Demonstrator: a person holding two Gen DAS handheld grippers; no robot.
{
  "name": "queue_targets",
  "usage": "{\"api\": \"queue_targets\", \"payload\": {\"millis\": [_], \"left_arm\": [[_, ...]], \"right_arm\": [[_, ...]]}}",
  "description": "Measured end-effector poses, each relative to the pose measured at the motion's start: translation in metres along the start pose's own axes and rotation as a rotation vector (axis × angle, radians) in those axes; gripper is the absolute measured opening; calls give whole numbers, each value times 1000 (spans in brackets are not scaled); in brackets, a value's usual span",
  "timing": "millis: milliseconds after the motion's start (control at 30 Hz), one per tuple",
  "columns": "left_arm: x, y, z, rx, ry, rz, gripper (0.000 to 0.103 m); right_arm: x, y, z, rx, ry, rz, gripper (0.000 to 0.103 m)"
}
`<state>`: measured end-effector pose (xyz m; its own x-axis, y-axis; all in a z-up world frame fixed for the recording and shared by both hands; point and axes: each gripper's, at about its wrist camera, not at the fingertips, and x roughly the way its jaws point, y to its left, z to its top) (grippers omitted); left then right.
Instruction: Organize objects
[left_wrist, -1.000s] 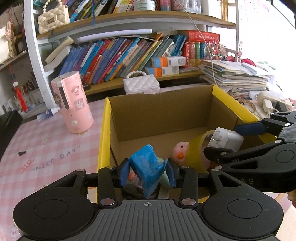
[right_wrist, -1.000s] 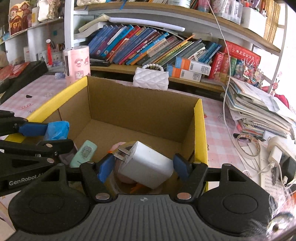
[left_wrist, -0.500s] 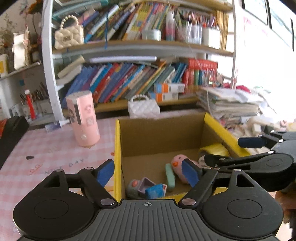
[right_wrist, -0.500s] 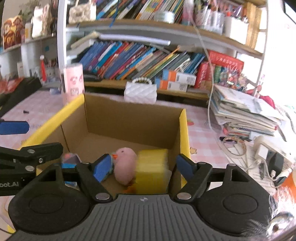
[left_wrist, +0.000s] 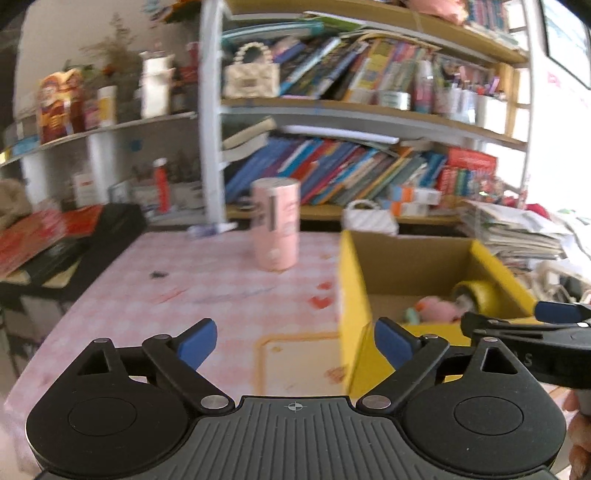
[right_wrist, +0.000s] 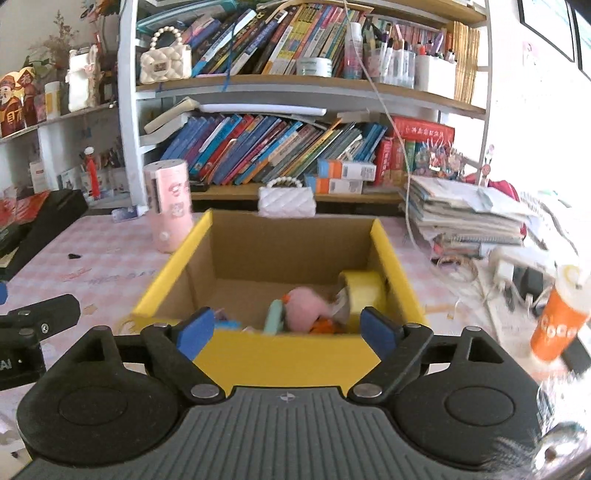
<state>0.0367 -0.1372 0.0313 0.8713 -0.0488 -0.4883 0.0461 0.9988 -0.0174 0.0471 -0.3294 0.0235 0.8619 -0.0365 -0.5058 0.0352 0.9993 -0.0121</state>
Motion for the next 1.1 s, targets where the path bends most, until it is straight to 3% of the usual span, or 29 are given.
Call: {"api": "queue_targets", "payload": {"millis": [133,433,1100], "left_arm": [[-17,18,-15,-29,16,36,97],[-50,43,-43,-23,49,61,97],[-85,65,-73,-28,84,68,97]], "right_arm": [[-17,29,-17,-50,7,-10,94],[-54,61,-48,-22,43,1,100],[-97,92,-81,-10,80,-40,100]]}}
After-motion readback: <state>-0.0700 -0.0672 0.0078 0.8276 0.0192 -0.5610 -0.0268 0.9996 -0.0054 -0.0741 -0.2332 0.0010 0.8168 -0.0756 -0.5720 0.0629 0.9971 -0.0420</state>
